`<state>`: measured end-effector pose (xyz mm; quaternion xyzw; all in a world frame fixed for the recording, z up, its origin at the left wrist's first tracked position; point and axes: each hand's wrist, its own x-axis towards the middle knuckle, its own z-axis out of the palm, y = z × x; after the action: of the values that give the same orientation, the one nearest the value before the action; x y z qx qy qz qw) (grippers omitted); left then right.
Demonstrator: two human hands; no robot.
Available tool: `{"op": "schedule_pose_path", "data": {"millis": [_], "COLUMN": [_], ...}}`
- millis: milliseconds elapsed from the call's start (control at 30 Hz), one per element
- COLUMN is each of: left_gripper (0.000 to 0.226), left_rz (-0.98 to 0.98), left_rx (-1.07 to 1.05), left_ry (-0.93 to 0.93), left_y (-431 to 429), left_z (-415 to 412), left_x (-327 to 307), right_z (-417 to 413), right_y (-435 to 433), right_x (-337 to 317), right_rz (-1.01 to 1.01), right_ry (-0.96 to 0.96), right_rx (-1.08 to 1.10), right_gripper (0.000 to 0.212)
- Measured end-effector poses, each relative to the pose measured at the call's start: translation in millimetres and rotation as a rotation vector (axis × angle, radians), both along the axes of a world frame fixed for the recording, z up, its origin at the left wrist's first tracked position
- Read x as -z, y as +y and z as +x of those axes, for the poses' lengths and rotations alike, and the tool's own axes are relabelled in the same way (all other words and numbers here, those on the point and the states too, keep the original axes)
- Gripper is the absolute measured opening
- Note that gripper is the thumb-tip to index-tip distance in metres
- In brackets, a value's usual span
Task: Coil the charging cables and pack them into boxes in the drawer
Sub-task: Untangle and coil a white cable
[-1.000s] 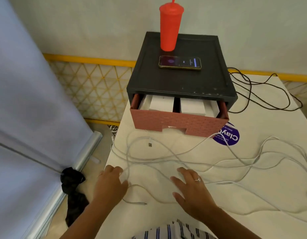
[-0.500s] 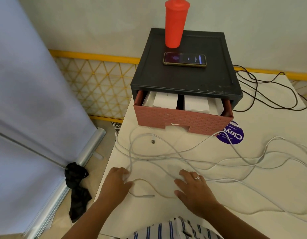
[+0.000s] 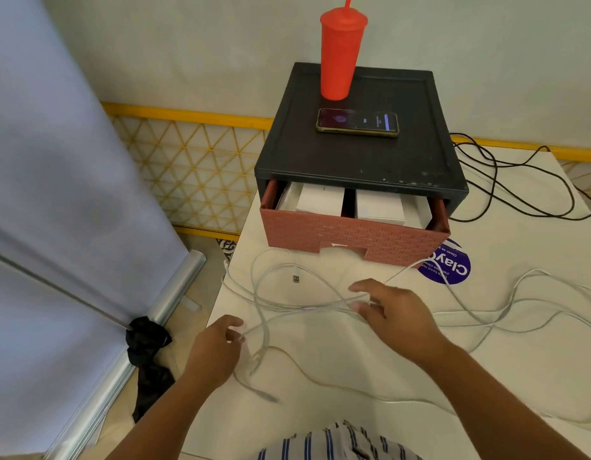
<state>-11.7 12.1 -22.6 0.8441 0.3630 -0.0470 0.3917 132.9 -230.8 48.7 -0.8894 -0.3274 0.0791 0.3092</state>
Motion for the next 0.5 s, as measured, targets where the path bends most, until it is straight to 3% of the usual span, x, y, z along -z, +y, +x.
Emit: {"op": "schedule_pose_path", "data": {"millis": [33, 167, 367, 500], "left_gripper": [0.019, 0.03, 0.052, 0.038], "left_rz": [0.023, 0.115, 0.14, 0.17], "left_rx": [0.015, 0.129, 0.523, 0.602], "left_ry": [0.01, 0.005, -0.002, 0.113], "left_y": [-0.3, -8.5, -29.1, -31.8], "left_z": [0.7, 3.9, 18.3, 27.4], "left_x": [-0.8, -7.8, -22.9, -21.8], "right_z": [4.8, 12.9, 14.1, 18.0], "right_y": [-0.8, -4.8, -4.2, -8.8], "right_x": [-9.1, -36.2, -58.3, -73.8], "right_rz": [0.037, 0.191, 0.354, 0.451], "right_ry": [0.04, 0.208, 0.246, 0.195], "right_rx": [0.0, -0.009, 0.042, 0.062], "right_gripper": [0.008, 0.032, 0.028, 0.034]}}
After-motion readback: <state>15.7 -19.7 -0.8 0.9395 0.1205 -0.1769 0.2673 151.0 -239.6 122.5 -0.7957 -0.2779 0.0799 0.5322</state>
